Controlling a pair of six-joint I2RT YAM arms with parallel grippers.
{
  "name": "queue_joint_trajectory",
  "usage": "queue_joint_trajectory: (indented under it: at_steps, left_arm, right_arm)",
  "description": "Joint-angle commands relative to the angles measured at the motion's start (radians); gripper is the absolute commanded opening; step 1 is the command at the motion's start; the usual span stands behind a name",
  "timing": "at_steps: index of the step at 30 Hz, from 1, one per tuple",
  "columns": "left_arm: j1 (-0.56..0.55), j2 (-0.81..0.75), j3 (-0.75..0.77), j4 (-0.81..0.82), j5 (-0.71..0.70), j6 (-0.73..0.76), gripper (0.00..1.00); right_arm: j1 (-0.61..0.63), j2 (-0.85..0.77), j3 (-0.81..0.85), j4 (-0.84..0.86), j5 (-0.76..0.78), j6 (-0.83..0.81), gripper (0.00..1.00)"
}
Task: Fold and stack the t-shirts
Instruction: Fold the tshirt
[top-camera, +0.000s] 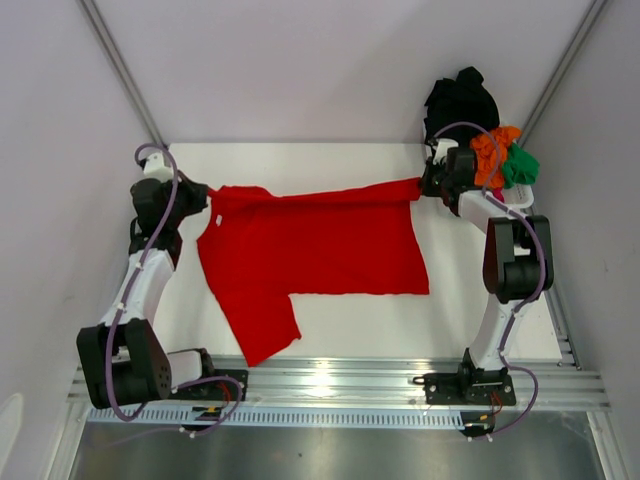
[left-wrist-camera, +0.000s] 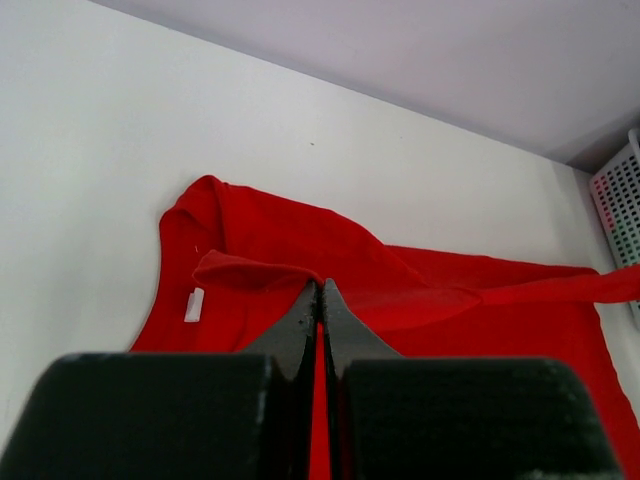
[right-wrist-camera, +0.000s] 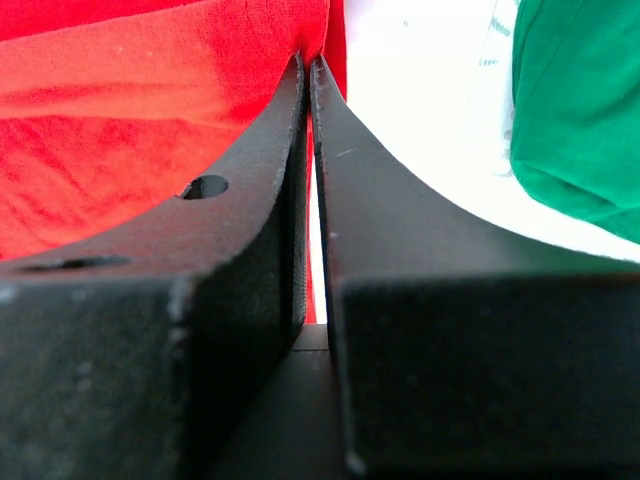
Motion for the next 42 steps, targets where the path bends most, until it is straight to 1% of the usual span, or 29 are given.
queue_joint_trajectory:
  at_steps: [1, 5, 11, 23, 36, 42]
  left_arm:
    - [0.013, -0.021, 0.004, 0.0, 0.045, 0.053, 0.01]
    - [0.013, -0.043, -0.002, -0.027, 0.035, 0.042, 0.01]
    - [0.021, -0.063, -0.051, -0.008, 0.049, 0.015, 0.01]
    - [0.023, -0.1, -0.077, -0.062, 0.068, 0.064, 0.01]
    - [0.029, -0.142, -0.105, -0.086, 0.037, 0.105, 0.01]
    - [0.033, -0.166, -0.111, -0.128, 0.02, 0.122, 0.0]
  right_arm:
    - [-0.002, -0.067, -0.014, 0.041, -0.001, 0.005, 0.0]
    - [0.001, -0.073, -0.037, 0.041, 0.004, 0.009, 0.0]
    - [0.001, -0.083, -0.074, 0.049, 0.01, 0.019, 0.0]
    - [0.004, -0.123, -0.137, 0.055, 0.014, 0.025, 0.0]
    - [0.012, -0.137, -0.157, 0.044, -0.002, 0.025, 0.0]
    - [0.012, -0.162, -0.2, 0.042, -0.002, 0.029, 0.0]
